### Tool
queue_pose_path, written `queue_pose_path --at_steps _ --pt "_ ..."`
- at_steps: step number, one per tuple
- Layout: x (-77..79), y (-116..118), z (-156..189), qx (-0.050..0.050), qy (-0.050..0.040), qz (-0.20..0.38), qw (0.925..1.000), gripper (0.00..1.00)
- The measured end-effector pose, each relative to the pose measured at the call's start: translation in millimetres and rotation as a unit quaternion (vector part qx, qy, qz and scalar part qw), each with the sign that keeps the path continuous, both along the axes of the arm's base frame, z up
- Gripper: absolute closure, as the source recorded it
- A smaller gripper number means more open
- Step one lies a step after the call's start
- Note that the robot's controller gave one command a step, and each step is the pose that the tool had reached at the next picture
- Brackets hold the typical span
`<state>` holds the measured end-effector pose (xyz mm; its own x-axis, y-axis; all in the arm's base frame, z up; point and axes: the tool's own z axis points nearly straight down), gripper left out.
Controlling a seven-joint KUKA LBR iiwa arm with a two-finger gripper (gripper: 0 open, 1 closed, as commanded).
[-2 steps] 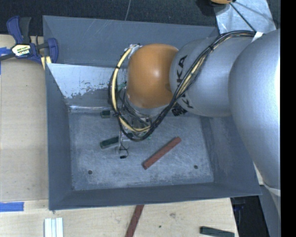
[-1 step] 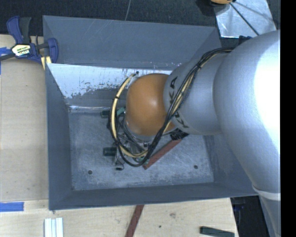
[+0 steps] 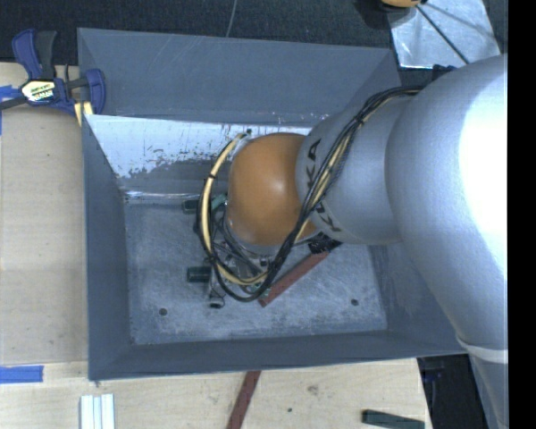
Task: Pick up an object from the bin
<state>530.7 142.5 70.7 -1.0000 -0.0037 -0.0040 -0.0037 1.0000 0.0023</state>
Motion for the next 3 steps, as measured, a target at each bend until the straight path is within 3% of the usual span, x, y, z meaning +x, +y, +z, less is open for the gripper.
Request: queue_pose_path --at_steps 1,2,3 --pt "37.3 -8 70 -0.001 0.0014 0.013 0.9999 1.00" --pt "37.4 -8 70 -0.001 0.0014 0.013 0.9999 1.00" --pt "63.8 -23 157 -0.001 0.0003 0.015 0.9999 1.00"
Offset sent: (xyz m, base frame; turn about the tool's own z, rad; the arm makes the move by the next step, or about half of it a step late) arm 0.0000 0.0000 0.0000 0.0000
